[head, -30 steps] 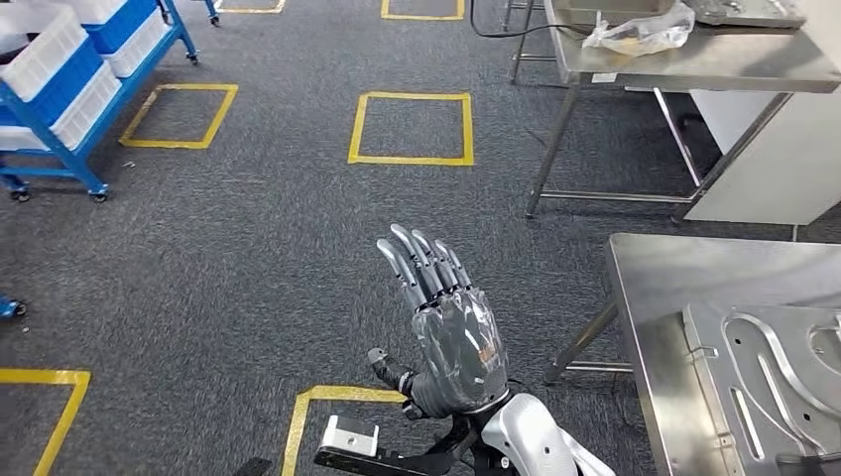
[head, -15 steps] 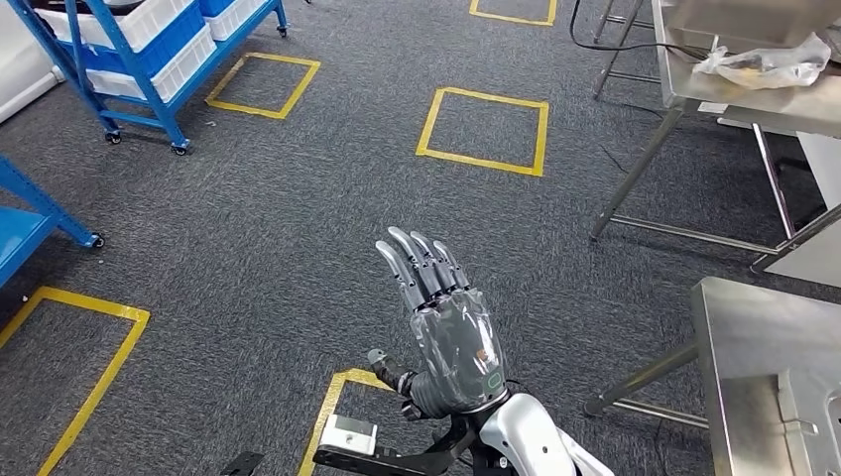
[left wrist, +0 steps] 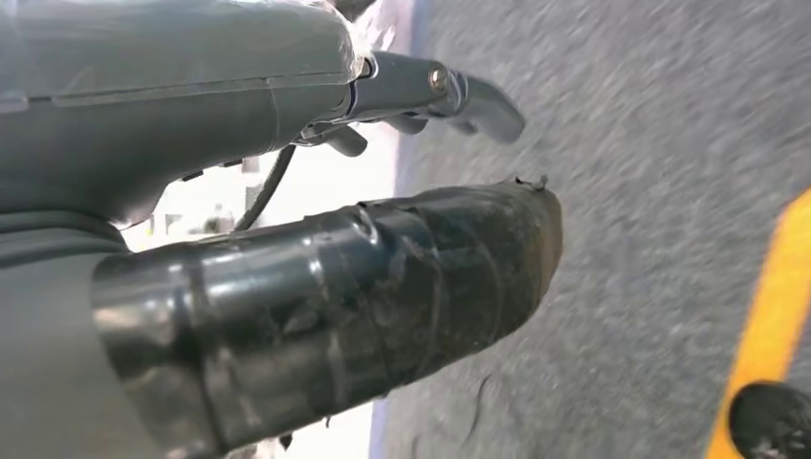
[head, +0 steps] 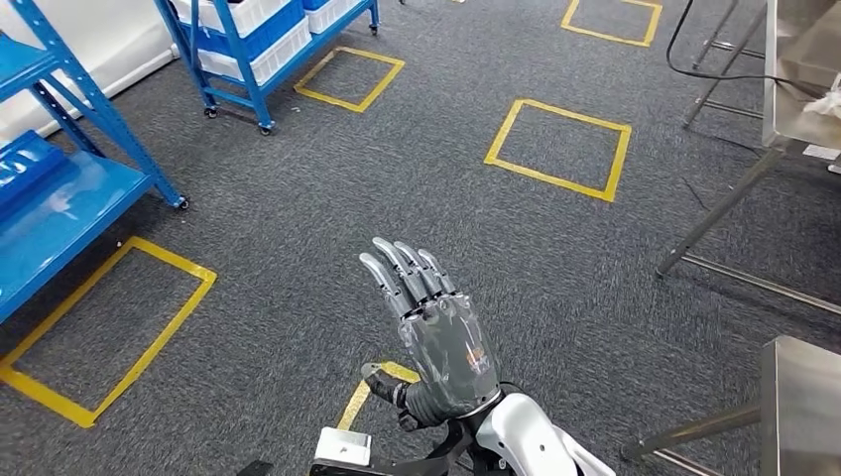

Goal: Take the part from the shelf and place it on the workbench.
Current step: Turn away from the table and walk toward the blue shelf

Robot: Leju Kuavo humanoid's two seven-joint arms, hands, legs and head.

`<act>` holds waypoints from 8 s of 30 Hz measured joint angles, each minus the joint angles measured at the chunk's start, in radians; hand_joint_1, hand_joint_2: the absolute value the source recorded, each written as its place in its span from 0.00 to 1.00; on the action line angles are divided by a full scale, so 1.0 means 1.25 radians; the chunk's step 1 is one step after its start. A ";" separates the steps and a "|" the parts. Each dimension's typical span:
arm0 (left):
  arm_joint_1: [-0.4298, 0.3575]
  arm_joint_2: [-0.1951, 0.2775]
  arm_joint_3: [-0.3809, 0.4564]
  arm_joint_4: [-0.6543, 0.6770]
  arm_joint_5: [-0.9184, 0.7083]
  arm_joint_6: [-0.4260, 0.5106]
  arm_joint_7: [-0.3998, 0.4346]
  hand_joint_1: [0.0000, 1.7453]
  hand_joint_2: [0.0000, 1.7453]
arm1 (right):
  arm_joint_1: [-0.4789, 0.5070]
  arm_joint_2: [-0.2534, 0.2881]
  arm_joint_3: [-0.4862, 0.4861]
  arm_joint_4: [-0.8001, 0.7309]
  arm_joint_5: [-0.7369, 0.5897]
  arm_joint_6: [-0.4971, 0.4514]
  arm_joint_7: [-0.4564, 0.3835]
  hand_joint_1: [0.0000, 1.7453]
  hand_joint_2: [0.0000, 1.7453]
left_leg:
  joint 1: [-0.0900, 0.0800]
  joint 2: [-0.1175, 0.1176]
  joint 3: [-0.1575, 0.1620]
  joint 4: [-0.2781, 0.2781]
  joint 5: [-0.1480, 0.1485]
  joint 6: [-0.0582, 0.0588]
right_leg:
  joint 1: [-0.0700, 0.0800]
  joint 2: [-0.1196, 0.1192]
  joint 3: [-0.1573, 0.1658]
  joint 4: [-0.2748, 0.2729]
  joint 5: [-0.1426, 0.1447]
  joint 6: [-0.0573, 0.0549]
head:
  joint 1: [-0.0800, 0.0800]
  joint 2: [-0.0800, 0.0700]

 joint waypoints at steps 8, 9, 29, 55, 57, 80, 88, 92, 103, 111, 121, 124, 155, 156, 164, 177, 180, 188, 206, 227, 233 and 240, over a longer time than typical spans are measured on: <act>0.001 0.003 0.000 0.000 0.003 -0.002 0.003 0.00 0.00 | -0.005 -0.010 0.004 0.000 -0.008 0.003 -0.005 0.00 1.00 | 0.000 0.091 0.033 -0.009 0.000 -0.014 | 0.001 -0.104 -0.008 0.034 -0.026 0.017 | -0.004 0.000; 0.001 0.004 0.000 0.000 0.004 -0.003 -0.001 0.00 0.00 | -0.006 -0.010 0.004 -0.001 -0.008 0.005 -0.002 0.00 1.00 | -0.002 0.100 0.050 -0.037 0.007 -0.010 | 0.002 -0.111 -0.008 0.039 -0.031 0.022 | -0.004 0.000; 0.002 0.002 -0.001 0.000 -0.008 0.036 -0.047 0.00 0.00 | -0.007 -0.022 0.017 0.015 -0.026 0.047 0.013 0.00 1.00 | 0.002 -0.033 0.030 -0.049 0.026 -0.002 | -0.002 0.009 -0.014 0.026 -0.012 0.014 | -0.001 0.000; -0.006 0.015 -0.027 0.000 -0.015 0.143 -0.197 0.00 0.00 | 0.090 -0.153 -0.006 0.048 -0.004 -0.005 -0.031 0.00 1.00 | 0.000 -0.032 0.046 -0.053 0.027 0.021 | -0.008 0.033 -0.031 0.062 -0.024 0.034 | -0.002 0.000; -0.004 0.015 -0.027 0.000 -0.015 0.142 -0.197 0.00 0.00 | 0.092 -0.156 -0.009 0.048 -0.003 -0.005 -0.030 0.00 1.00 | 0.002 -0.052 0.040 -0.057 0.034 0.009 | -0.006 0.037 -0.025 0.045 -0.021 0.031 | 0.000 0.000; -0.005 0.015 -0.025 0.000 -0.008 0.137 -0.175 0.00 0.00 | 0.205 -0.161 -0.153 0.174 0.022 -0.102 0.022 0.00 1.00 | -0.003 0.030 0.069 -0.072 0.020 0.036 | -0.008 -0.037 -0.110 0.243 -0.130 0.049 | -0.009 0.000; 0.007 0.011 -0.010 0.000 0.017 0.113 -0.163 0.00 1.00 | 0.329 -0.168 -0.476 0.494 -0.201 -0.148 -0.065 0.00 1.00 | 0.000 -0.065 0.051 -0.057 0.024 0.017 | -0.009 0.020 -0.031 0.046 -0.017 0.036 | -0.006 0.000; 0.010 0.011 -0.002 0.000 0.023 0.115 -0.162 0.00 1.00 | 0.354 -0.139 -0.600 0.644 -0.243 -0.151 -0.120 0.00 1.00 | -0.005 -0.003 0.023 -0.007 -0.010 0.004 | -0.016 -0.022 -0.025 0.032 -0.008 0.019 | -0.011 0.000; 0.001 0.011 0.002 0.000 0.024 0.115 -0.161 0.00 1.00 | 0.377 -0.106 -0.688 0.762 -0.243 -0.149 -0.109 0.00 1.00 | -0.023 0.112 0.083 -0.067 -0.001 0.021 | -0.004 -0.138 -0.017 0.034 -0.018 0.032 | -0.016 0.000; -0.001 0.010 0.003 0.000 0.024 0.116 -0.159 0.00 1.00 | 0.383 -0.097 -0.722 0.809 -0.287 -0.107 -0.086 0.00 0.50 | -0.012 0.041 0.086 -0.082 0.016 0.045 | -0.014 -0.034 -0.109 0.247 -0.128 0.052 | -0.008 0.000; 0.000 0.014 0.017 0.000 0.030 0.113 -0.095 0.00 0.00 | 0.403 -0.015 -0.848 0.992 -0.455 0.041 -0.002 0.00 0.00 | -0.019 0.013 0.076 -0.048 -0.006 0.038 | -0.015 -0.022 -0.036 0.059 -0.023 0.044 | -0.013 0.000; -0.003 0.016 0.025 0.000 0.037 0.111 -0.092 0.00 0.00 | 0.408 0.068 -0.855 1.027 -0.459 0.049 0.118 0.00 0.00 | -0.013 0.015 0.077 -0.051 -0.005 0.028 | -0.008 -0.019 -0.037 0.059 -0.022 0.036 | -0.013 0.000; -0.020 0.030 0.039 0.000 0.026 0.119 -0.077 0.00 0.00 | 0.380 0.204 -0.863 1.066 -0.435 0.111 0.181 0.00 0.00 | -0.010 0.016 0.078 -0.054 -0.003 0.013 | -0.007 -0.019 -0.037 0.059 -0.021 0.029 | -0.014 0.000; -0.020 0.030 0.039 0.000 0.026 0.119 -0.077 0.00 0.00 | 0.380 0.204 -0.863 1.066 -0.435 0.111 0.181 0.00 0.00 | -0.010 0.016 0.078 -0.054 -0.003 0.013 | -0.007 -0.019 -0.037 0.059 -0.021 0.029 | -0.014 0.000; -0.020 0.031 0.039 0.000 0.026 0.119 -0.077 0.00 0.00 | 0.380 0.204 -0.863 1.066 -0.435 0.111 0.181 0.00 0.00 | -0.010 0.016 0.078 -0.054 -0.003 0.013 | -0.007 -0.019 -0.037 0.059 -0.021 0.029 | -0.014 0.000; -0.028 0.034 0.038 0.000 0.021 0.112 -0.093 0.00 0.00 | 0.398 0.185 -0.863 1.067 -0.469 0.149 0.118 0.00 0.00 | 0.004 0.025 0.115 -0.111 0.015 0.034 | -0.023 -0.025 -0.119 0.225 -0.101 0.061 | -0.007 0.000; -0.030 0.038 0.039 0.000 0.024 0.112 -0.093 0.00 0.00 | 0.401 0.181 -0.862 1.067 -0.472 0.152 0.119 0.00 0.00 | 0.015 0.023 0.110 -0.081 -0.009 0.012 | -0.036 -0.022 -0.066 0.114 -0.035 0.078 | -0.005 0.000; -0.040 0.043 0.039 -0.001 0.024 0.114 -0.096 0.00 0.00 | 0.401 0.182 -0.860 1.066 -0.489 0.154 0.118 0.00 0.00 | 0.020 0.040 0.075 0.012 -0.069 -0.019 | -0.030 -0.024 -0.033 0.079 -0.043 0.027 | -0.012 0.000; -0.039 0.045 0.039 -0.001 0.024 0.115 -0.096 0.00 0.00 | 0.402 0.183 -0.859 1.065 -0.490 0.154 0.116 0.00 0.00 | -0.011 0.056 0.115 -0.081 -0.017 0.051 | -0.008 -0.035 -0.058 0.225 -0.129 0.053 | -0.005 0.000; -0.010 0.043 0.058 0.000 0.062 0.222 -0.137 0.00 0.00 | 0.466 0.120 -0.870 1.073 -0.554 0.169 -0.013 0.00 0.00 | 0.015 0.053 0.041 -0.006 -0.046 -0.028 | -0.031 -0.009 0.057 0.013 -0.051 0.033 | -0.014 0.000; -0.006 0.044 0.062 0.000 0.066 0.227 -0.136 0.00 0.00 | 0.474 0.102 -0.872 1.078 -0.559 0.168 -0.018 0.00 0.00 | 0.012 0.062 0.064 -0.058 0.017 0.008 | -0.034 -0.006 0.071 0.042 -0.073 0.069 | -0.012 0.000; -0.009 0.044 0.068 0.000 0.071 0.215 -0.142 0.00 0.00 | 0.476 0.094 -0.876 1.088 -0.561 0.169 -0.018 0.00 0.00 | -0.012 0.089 0.126 -0.062 -0.030 0.037 | -0.015 -0.030 -0.090 0.216 -0.143 0.049 | -0.006 0.000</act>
